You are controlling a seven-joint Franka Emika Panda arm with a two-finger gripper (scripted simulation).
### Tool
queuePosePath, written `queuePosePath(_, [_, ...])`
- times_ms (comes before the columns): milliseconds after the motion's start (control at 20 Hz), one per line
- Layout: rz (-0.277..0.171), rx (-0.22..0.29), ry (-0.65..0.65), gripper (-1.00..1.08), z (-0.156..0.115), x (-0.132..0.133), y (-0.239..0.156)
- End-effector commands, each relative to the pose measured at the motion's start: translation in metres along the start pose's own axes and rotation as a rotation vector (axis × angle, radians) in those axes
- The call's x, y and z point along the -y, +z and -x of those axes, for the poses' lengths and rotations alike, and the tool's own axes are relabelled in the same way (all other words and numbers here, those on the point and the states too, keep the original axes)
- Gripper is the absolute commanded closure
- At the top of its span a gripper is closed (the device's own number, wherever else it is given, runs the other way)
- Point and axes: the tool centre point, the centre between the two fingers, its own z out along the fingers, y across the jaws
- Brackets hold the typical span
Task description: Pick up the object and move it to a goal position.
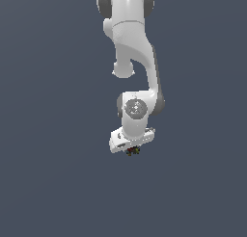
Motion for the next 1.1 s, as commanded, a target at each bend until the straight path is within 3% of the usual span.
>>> queuePosePath(0, [-0.002,0.006,-0.001,1.08,0.002,0.001,0.004])
queuePosePath(500, [0.001,-0.001,0.000,1.08,-0.012,0.010,-0.005])
queuePosePath(1050, [0.000,0.003,0.000,1.08,-0.060,0.048,-0.019])
